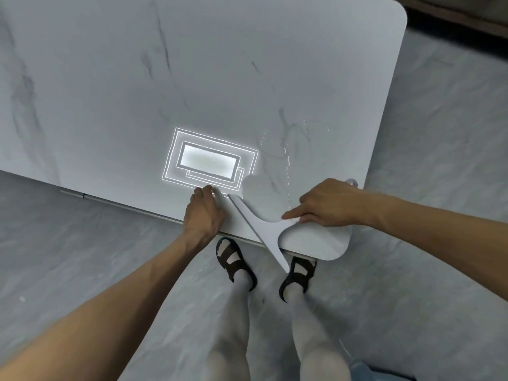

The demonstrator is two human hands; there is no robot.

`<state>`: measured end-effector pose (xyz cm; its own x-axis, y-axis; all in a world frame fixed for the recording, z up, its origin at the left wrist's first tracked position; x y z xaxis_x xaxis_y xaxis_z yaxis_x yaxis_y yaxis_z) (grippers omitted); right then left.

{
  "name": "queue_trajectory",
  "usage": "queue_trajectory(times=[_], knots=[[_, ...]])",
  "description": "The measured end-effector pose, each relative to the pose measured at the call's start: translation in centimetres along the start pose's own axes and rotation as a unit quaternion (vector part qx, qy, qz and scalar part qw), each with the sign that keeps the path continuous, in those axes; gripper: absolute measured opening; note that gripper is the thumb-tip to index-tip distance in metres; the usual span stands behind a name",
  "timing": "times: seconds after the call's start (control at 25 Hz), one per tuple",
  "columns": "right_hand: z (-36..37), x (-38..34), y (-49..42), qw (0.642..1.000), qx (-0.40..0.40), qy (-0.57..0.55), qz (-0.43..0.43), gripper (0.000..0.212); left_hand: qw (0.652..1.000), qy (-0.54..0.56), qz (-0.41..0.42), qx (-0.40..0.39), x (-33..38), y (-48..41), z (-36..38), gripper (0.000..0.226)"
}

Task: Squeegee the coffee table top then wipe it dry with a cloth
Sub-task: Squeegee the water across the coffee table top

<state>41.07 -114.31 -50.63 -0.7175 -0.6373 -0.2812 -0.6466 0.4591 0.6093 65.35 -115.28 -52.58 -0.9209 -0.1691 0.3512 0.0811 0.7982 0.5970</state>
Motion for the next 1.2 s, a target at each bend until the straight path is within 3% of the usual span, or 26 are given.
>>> queue_trajectory(times=[0.12,0.44,0.6,0.88,1.2], knots=[[0.2,1.4,-0.3,1.000,-0.006,0.020,-0.005,0.039,1.000,0.010,0.003,-0.001,1.7,0.1,1.0,0.045],[-1.8,10.8,6.8,0.994,-0.027,0.063,0.085,0.037,0.998,-0.051,0.010,-0.027,5.8,-0.2,3.6,0.046],[-3.1,10.7,7.3,0.987,-0.037,0.158,0.014,0.038,0.999,-0.042,0.010,-0.032,5.6,-0.5,3.6,0.048],[-1.0,4.2,4.6,0.966,-0.071,0.230,-0.096,0.036,0.999,-0.017,0.013,-0.029,5.2,-0.6,3.5,0.050],[-5.3,11.0,5.2,0.976,-0.015,0.216,0.023,0.034,1.000,-0.006,-0.030,0.000,4.4,-0.9,2.4,0.049]])
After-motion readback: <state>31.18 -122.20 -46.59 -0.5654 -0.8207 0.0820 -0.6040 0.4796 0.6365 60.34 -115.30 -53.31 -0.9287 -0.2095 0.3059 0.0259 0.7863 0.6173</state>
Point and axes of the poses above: each hand's wrist, its own y-axis away from the middle knuckle, its own z-axis out of the palm, x = y × z, the point moved 6 cm from there along -y, towards the middle knuckle, and after that the axes turned 5 degrees about z, right-handed, at the moved point
